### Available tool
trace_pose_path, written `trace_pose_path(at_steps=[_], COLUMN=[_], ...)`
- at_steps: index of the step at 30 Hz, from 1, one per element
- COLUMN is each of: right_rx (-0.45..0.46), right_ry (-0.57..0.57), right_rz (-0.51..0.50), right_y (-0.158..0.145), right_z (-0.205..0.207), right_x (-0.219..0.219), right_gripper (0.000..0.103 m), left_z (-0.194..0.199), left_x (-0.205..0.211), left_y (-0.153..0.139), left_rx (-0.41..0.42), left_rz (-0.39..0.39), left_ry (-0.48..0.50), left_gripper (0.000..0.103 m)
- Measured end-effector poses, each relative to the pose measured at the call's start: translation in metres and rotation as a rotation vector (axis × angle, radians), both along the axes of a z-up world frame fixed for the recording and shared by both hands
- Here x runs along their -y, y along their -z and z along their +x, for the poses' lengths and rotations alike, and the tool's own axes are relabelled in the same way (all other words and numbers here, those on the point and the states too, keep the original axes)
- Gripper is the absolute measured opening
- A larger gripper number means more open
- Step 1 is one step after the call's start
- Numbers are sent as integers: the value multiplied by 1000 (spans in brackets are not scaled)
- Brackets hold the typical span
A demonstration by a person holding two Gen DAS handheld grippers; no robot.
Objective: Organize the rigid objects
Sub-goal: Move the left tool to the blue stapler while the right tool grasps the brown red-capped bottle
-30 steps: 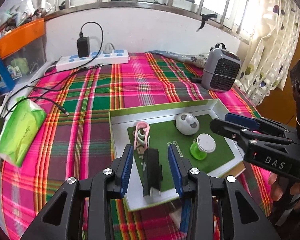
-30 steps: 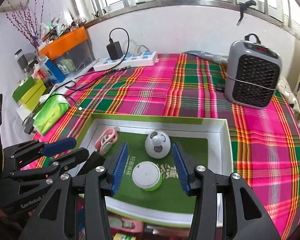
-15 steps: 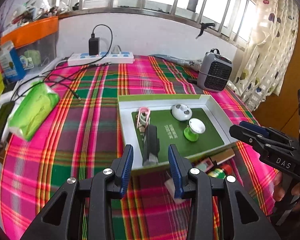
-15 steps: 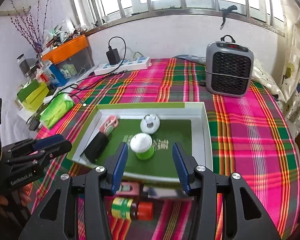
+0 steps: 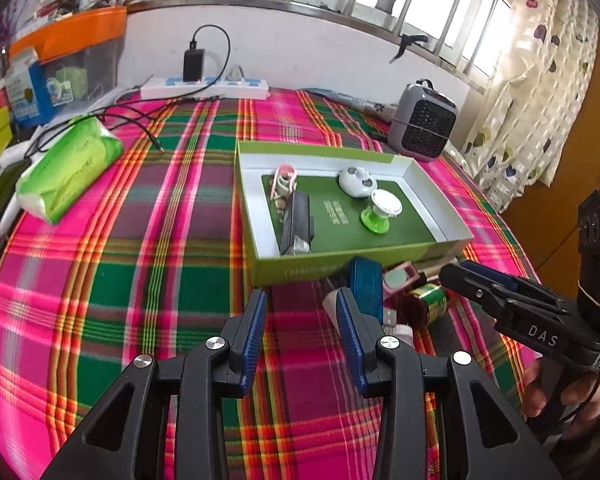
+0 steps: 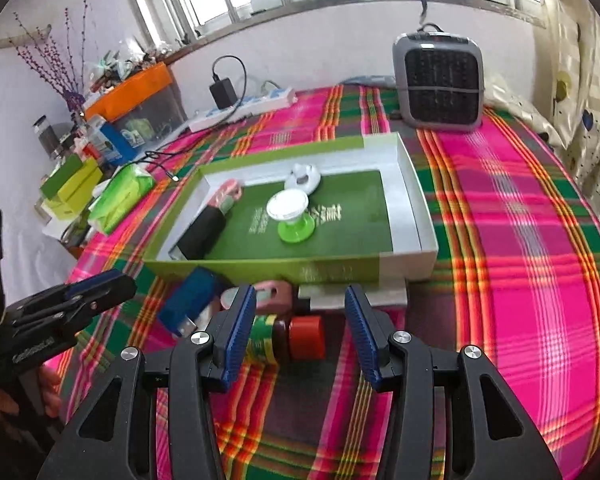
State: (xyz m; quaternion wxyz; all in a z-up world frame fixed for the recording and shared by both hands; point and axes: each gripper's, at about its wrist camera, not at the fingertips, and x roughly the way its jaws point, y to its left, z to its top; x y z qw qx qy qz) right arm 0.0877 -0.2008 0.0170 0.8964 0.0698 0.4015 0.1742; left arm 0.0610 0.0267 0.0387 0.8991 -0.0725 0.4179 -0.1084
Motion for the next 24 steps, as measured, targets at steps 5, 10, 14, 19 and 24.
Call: trace_pose_path(at_steps=[5, 10, 14, 19, 24], right_rx=[-14, -39, -59, -64, -36], right_ry=[12, 57, 66, 74, 107], right_rz=[8, -15, -3, -34, -78], right_y=[7, 14, 18, 21, 20], right_z=[-2, 1, 1, -6, -19], right_x=[-6, -12, -13, -15, -7], right_gripper=[55, 55, 55, 55, 55], left_z=[-3, -4, -5, -4, -2], left_x=[-2, -4, -4, 0, 7], left_y=[6, 7, 6, 7, 9], left_rx=[-14, -17, -15, -20, -27], left_rz=[-10, -19, -27, -32, -37], left_ry=[0, 4, 11, 24, 46], left_gripper=[35, 35, 35, 35, 35])
